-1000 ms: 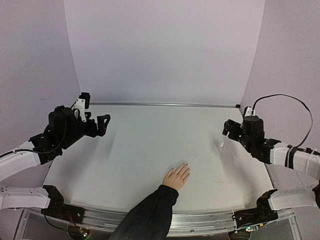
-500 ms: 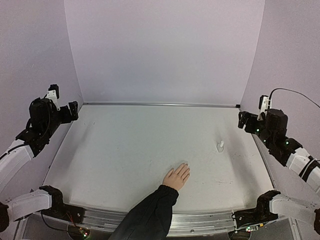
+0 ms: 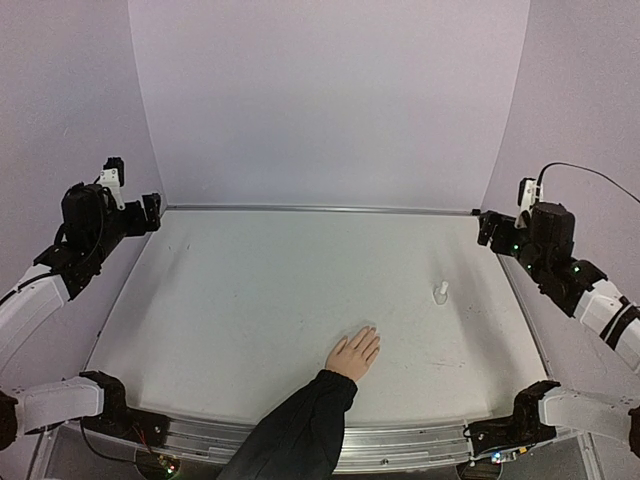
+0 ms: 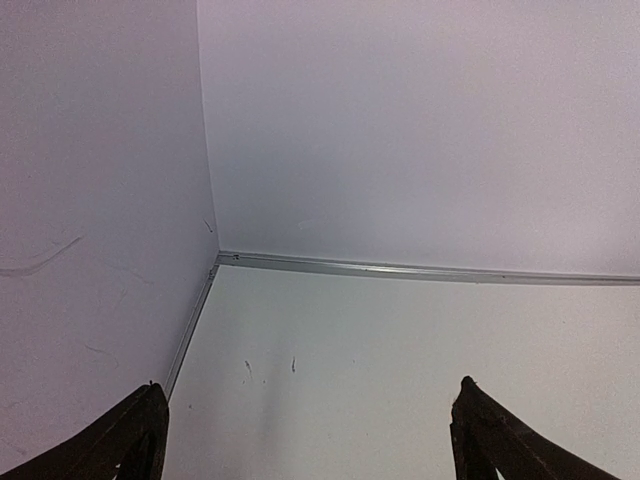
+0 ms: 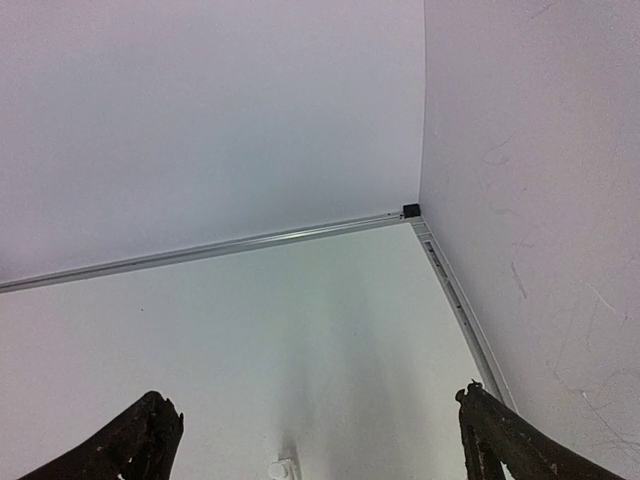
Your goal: Paint the nails
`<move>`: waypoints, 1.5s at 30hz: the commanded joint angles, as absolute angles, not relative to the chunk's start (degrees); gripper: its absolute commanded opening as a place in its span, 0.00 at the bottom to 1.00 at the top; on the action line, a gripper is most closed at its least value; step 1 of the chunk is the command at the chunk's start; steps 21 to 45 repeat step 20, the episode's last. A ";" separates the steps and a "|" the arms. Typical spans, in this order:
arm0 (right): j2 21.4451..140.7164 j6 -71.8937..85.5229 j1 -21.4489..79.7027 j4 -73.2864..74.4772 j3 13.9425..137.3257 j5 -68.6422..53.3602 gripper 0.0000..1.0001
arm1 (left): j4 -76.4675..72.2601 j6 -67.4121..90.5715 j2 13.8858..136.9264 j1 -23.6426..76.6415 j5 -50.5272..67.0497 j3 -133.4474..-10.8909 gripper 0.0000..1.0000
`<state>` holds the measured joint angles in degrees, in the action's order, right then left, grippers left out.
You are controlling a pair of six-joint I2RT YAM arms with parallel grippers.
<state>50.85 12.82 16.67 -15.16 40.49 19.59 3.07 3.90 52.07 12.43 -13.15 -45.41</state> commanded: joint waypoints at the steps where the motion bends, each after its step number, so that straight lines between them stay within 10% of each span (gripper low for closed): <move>1: 53.06 12.88 15.42 -14.48 44.04 26.22 0.98 | 1.22 2.99 51.97 12.38 -11.66 -48.78 0.99; 45: 52.71 13.05 8.70 -17.06 42.40 13.37 0.98 | 1.30 2.32 51.14 12.35 -10.71 -48.60 0.99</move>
